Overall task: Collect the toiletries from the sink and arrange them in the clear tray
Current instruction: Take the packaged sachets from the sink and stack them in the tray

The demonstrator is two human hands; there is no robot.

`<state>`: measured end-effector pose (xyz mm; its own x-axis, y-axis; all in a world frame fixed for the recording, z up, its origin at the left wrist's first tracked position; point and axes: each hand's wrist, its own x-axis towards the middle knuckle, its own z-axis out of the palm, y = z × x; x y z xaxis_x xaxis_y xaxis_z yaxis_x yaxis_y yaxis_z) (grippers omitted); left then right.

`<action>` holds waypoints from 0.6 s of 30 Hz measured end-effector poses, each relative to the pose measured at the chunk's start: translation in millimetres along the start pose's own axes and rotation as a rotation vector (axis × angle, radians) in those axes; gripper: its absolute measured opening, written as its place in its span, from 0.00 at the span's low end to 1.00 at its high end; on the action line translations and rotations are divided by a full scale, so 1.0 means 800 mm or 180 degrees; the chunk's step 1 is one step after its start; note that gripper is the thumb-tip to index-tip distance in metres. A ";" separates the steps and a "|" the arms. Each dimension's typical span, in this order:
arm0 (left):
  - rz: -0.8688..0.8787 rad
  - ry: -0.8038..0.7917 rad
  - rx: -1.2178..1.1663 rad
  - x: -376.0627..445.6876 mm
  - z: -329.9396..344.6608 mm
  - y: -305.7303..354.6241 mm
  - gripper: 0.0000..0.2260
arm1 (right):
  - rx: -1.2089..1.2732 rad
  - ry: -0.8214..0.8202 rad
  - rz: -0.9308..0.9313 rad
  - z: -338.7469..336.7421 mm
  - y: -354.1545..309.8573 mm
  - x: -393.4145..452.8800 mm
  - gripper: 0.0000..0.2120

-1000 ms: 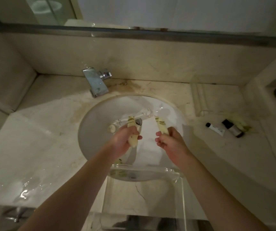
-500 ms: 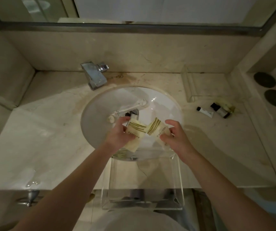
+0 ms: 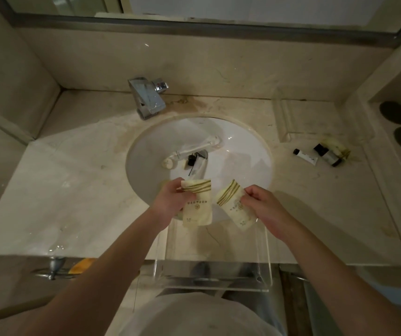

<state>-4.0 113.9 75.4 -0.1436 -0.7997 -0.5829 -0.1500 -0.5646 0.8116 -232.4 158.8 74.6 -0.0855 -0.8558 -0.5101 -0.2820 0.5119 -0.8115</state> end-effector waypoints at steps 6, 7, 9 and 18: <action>0.0025 -0.0289 0.0255 -0.027 -0.006 -0.009 0.22 | -0.0232 -0.0208 -0.0009 0.000 0.002 -0.007 0.06; 0.0006 -0.0316 0.0318 -0.032 -0.005 -0.010 0.23 | -0.0309 -0.0286 -0.0025 -0.001 0.002 -0.009 0.05; -0.0050 -0.0381 0.0507 -0.041 -0.005 -0.013 0.24 | -0.0473 -0.0460 -0.0077 -0.001 0.003 -0.013 0.05; 0.0211 -0.0716 0.2515 -0.072 -0.002 -0.045 0.14 | -0.2100 -0.1169 -0.0310 0.012 0.018 -0.023 0.10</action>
<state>10.9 180.1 79.6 -0.3562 -0.7190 -0.5968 -0.7664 -0.1406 0.6268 -225.6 182.7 69.8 0.2601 -0.7560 -0.6006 -0.7946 0.1858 -0.5780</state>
